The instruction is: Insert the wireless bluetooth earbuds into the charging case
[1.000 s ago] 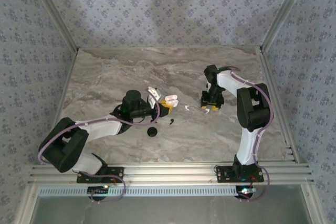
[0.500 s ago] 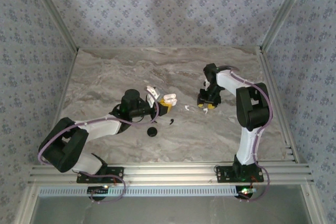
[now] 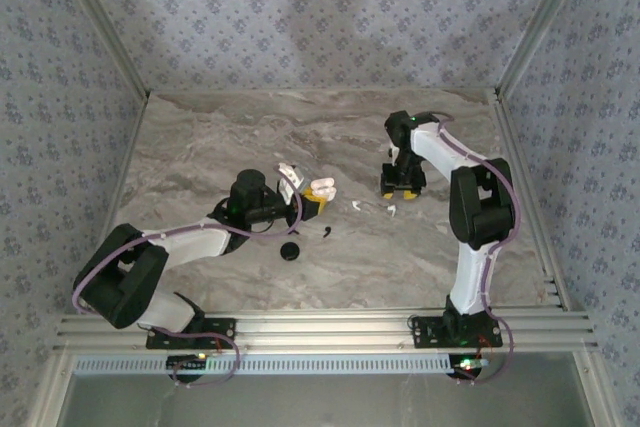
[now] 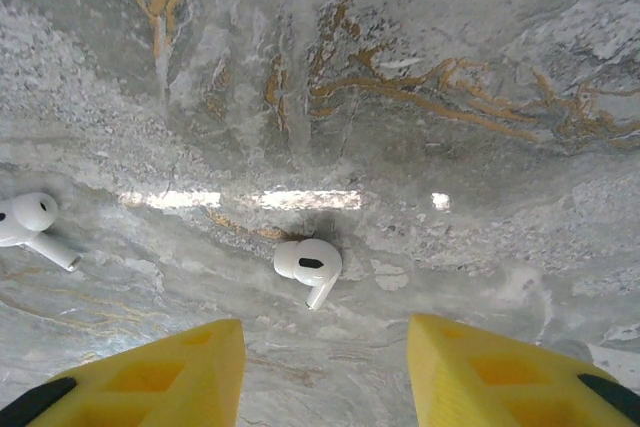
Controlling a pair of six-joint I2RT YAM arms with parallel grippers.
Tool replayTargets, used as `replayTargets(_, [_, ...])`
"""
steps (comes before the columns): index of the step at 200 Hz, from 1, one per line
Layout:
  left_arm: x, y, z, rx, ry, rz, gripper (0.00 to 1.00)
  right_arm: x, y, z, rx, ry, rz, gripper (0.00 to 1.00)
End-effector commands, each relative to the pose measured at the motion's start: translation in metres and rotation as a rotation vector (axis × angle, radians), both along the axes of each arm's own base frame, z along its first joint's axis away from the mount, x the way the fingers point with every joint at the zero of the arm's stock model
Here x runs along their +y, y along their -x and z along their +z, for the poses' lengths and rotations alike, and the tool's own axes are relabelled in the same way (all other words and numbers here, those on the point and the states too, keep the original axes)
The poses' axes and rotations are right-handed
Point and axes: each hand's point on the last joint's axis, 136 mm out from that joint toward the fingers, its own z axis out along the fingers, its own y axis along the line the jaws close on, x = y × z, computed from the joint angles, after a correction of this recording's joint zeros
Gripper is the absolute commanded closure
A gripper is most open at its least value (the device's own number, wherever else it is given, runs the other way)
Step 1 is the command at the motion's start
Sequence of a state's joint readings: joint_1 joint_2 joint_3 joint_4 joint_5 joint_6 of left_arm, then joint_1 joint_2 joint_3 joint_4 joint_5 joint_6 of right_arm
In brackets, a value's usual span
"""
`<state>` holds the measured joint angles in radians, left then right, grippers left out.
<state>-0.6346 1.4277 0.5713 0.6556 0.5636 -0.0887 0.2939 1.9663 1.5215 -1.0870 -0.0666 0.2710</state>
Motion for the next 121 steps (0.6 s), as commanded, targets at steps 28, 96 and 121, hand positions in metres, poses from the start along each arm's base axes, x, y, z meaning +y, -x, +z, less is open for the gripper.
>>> replayTargets(28, [-0.002,-0.001,0.014,-0.027,0.030,-0.015,0.83,0.009,0.008,-0.019,0.089,0.023,0.060,0.52])
replayTargets(96, [-0.001,-0.001,0.012,-0.023,0.025,-0.013,0.83,0.007,0.012,-0.033,0.128,0.046,0.064,0.55])
replayTargets(121, [-0.001,-0.001,0.011,-0.019,0.025,-0.013,0.83,0.006,0.013,-0.036,0.136,0.057,0.062,0.57])
